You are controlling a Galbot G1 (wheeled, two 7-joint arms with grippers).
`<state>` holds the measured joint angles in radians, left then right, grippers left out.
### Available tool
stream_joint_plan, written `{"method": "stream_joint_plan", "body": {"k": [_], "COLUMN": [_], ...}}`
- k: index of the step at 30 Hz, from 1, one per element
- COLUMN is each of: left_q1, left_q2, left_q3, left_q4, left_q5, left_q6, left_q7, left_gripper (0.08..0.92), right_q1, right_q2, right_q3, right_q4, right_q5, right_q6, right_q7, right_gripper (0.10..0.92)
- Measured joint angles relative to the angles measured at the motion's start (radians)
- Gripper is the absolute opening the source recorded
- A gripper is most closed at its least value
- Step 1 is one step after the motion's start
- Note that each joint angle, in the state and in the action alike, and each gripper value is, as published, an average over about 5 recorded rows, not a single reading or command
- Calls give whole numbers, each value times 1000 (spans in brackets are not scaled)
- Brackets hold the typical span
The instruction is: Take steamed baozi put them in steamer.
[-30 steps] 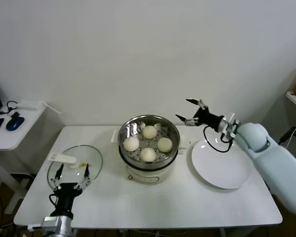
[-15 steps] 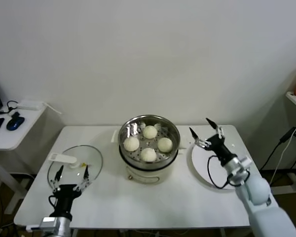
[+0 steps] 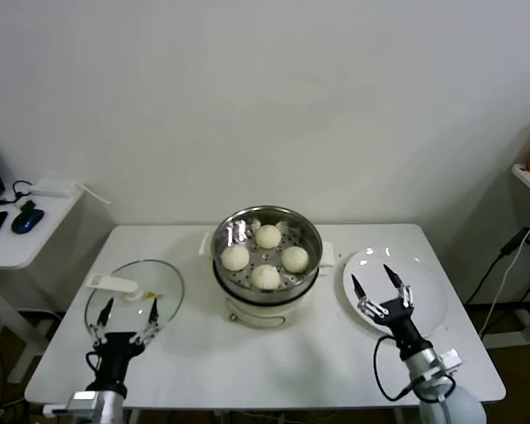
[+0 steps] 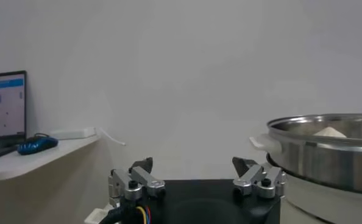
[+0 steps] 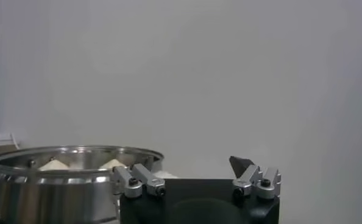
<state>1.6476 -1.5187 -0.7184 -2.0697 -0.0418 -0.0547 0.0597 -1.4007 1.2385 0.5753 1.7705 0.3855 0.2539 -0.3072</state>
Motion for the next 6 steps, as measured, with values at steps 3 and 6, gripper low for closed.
{"method": "stream_joint_plan", "body": {"k": [3,6], "left_q1": [-2,-3], "left_q2": [0,0], "left_q3": [-4,-6], "left_q4": [0,0], "left_q5": [0,0], "left_q6": [-3,-3], "left_q7": [4,5], "left_gripper": [823,823], "right_q1": [-28,-45], "right_q2": [15,24], "right_q3": [7,10], "right_q4": [8,11], "right_q5": [8,11], "right_q6": [8,13], "right_q7": [-1,-3], "right_gripper": [823,823]}}
